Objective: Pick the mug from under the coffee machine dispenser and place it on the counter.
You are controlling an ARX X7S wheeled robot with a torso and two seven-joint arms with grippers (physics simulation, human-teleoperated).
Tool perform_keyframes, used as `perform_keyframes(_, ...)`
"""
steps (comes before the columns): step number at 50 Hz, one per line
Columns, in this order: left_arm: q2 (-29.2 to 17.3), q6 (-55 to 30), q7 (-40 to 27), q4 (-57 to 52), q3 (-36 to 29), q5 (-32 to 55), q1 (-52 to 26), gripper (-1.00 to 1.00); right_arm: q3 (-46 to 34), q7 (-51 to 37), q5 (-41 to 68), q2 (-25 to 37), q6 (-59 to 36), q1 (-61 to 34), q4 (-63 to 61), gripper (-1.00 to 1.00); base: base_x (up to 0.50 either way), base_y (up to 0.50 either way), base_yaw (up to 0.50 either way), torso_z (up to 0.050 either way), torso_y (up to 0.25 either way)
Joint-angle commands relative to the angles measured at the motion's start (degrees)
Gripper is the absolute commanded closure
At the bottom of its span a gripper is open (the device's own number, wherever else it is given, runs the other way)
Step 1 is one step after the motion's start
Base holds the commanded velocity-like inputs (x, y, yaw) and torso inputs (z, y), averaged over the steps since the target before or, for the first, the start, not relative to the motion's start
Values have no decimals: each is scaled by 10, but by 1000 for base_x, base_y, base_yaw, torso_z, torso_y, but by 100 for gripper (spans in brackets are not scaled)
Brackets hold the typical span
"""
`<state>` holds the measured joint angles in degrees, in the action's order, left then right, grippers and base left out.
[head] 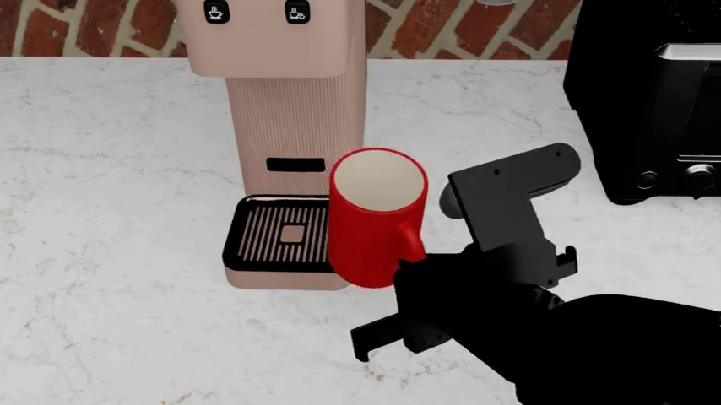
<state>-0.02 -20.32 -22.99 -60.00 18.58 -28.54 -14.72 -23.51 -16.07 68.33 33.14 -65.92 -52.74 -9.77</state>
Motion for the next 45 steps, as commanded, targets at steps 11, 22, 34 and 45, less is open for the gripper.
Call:
perform_keyframes(11,0,-5,6,0,-3,-5,-7,-100,35,-41,-44,52,23,39,70,100,0,0,0,0,0)
perform_keyframes(22,0,1,2,0,-1,0,-4,-100,18,-40,-64,46,26,42,111,100,0,0,0,0,1)
perform_keyframes(34,0,-1,3,0,-2,-2,-4,-100,5,-36,-62,39,13,47,137,100,0,0,0,0,0)
perform_keyframes(45,0,-1,2,0,-1,-1,-3,-100,8,-43,-47,48,-4,41,117,-100,1,0,0,0,0)
